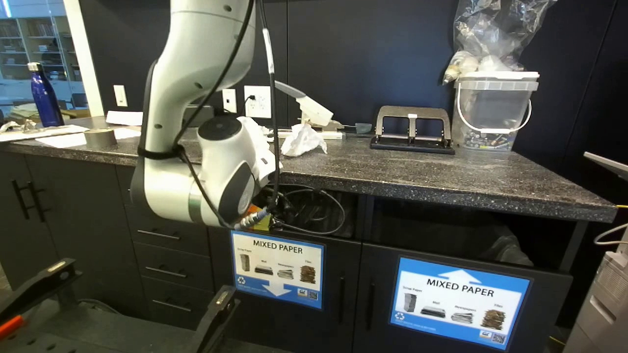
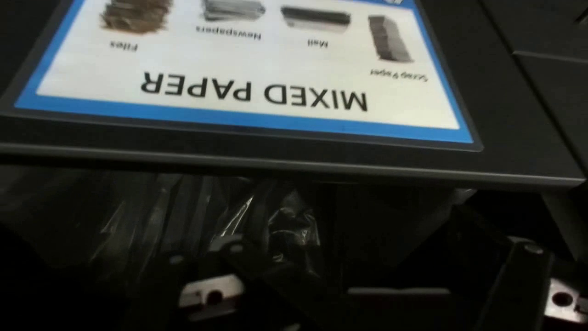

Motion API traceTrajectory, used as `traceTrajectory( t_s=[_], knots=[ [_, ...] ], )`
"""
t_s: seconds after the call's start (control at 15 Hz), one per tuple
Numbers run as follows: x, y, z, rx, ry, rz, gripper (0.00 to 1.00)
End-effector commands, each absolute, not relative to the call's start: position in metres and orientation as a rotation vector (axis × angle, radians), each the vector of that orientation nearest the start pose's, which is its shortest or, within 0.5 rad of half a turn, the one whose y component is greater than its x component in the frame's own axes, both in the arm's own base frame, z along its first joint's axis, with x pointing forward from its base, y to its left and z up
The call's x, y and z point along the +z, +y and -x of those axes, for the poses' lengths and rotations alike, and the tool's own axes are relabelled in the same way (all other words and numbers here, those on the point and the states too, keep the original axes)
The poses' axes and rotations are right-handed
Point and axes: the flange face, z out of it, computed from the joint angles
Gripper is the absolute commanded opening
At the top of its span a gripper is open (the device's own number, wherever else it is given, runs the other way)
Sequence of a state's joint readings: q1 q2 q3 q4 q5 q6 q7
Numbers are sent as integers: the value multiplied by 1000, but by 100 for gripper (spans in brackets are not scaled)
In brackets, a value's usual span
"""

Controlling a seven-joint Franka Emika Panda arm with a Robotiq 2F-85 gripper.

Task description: Put the tissues inside the rubbish bin.

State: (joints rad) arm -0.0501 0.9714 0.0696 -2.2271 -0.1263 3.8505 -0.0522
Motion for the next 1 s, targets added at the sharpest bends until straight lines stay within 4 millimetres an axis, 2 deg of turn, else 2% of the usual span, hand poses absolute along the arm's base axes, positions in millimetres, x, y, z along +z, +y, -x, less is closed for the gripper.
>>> traceTrajectory(
  t_s=[0.0, 0.13, 0.27, 0.53, 0.67, 0.93],
  knots=[
    [79, 47, -484, -700, -143, 2968, 100],
    [104, 57, -484, -559, -101, 2991, 100],
    [137, 66, -490, -457, -83, 3003, 100],
    [205, 74, -527, -320, -114, 3011, 100],
    [240, 69, -551, -262, -149, 3005, 100],
    [319, 37, -605, -201, -260, 3003, 100]
  ],
)
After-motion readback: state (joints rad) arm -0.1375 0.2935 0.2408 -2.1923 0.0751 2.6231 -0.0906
